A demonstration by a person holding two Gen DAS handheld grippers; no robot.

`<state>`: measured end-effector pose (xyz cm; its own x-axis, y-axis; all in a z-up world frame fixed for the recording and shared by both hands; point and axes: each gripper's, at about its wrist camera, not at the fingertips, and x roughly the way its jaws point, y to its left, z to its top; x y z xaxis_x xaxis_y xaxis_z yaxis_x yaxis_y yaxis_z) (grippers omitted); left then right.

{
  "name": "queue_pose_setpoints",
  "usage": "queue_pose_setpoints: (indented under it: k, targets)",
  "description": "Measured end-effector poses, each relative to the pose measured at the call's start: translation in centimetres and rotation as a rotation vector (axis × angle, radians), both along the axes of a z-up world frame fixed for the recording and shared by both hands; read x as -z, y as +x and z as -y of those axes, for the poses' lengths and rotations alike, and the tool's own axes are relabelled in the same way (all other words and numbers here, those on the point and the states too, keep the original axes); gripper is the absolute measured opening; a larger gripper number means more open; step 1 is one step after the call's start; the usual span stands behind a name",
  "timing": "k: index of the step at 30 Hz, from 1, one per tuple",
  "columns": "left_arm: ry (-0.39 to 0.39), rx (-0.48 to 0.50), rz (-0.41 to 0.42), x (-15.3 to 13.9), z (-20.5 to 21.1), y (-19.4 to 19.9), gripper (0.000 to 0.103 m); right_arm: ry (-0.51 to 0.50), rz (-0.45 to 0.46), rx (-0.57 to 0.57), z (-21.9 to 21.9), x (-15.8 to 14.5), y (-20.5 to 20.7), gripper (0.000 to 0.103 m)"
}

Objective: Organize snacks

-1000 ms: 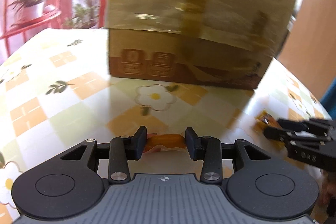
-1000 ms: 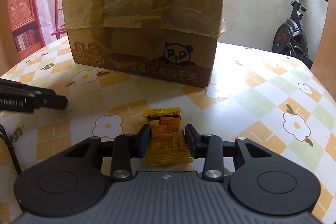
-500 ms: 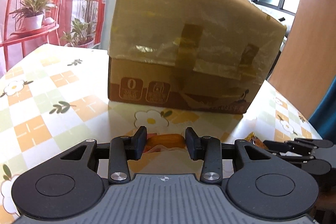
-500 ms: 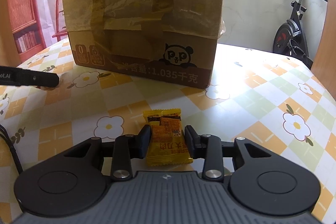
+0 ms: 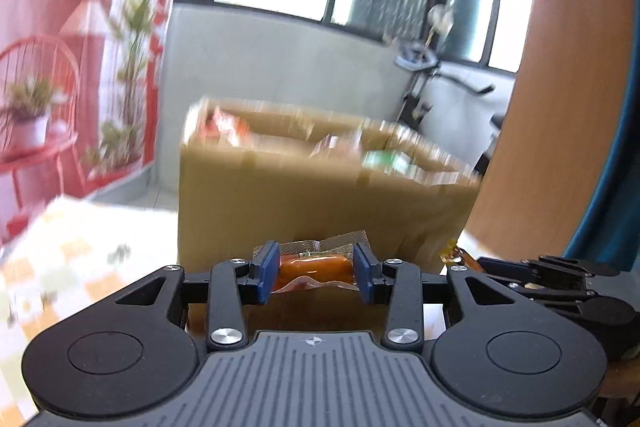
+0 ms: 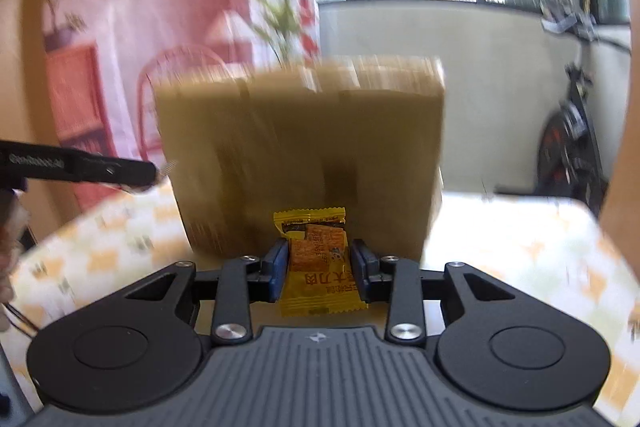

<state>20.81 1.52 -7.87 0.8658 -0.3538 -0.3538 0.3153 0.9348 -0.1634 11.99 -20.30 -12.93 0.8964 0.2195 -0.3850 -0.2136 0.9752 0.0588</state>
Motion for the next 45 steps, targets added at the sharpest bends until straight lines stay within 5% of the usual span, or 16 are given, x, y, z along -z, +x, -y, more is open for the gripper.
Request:
queue_pose_setpoints:
  k: [6,12,25,30,33,41,45]
  targets:
    - [-0.003,0.018,0.077,-4.6,1.0,2.6,0.043,0.025,0.126,-0.041,-0.4,-5.5,1.7,0.036]
    - [0.025,0.026,0.112,-6.8,2.8,6.1,0.043,0.009,0.192,0.05,0.1,-8.5,5.7,0.036]
    - [0.072,0.028,0.038,-5.4,3.3,11.4,0.043,0.008,0.121,0.134,2.5,-7.1,11.3,0.039]
    - [0.083,0.043,0.037,-5.5,2.8,11.0,0.078,0.004,0.087,0.141,2.3,-6.3,11.5,0.043]
    - [0.098,0.043,0.053,-5.9,2.4,10.1,0.088,0.001,0.09,0.146,2.2,-6.8,11.4,0.048]
    - [0.121,0.002,0.042,-7.3,1.5,8.2,0.097,-0.006,0.095,0.154,1.4,-8.7,9.8,0.065]
    - [0.115,-0.037,0.014,-7.7,0.8,7.5,0.097,-0.013,0.084,0.155,0.8,-9.4,8.9,0.083]
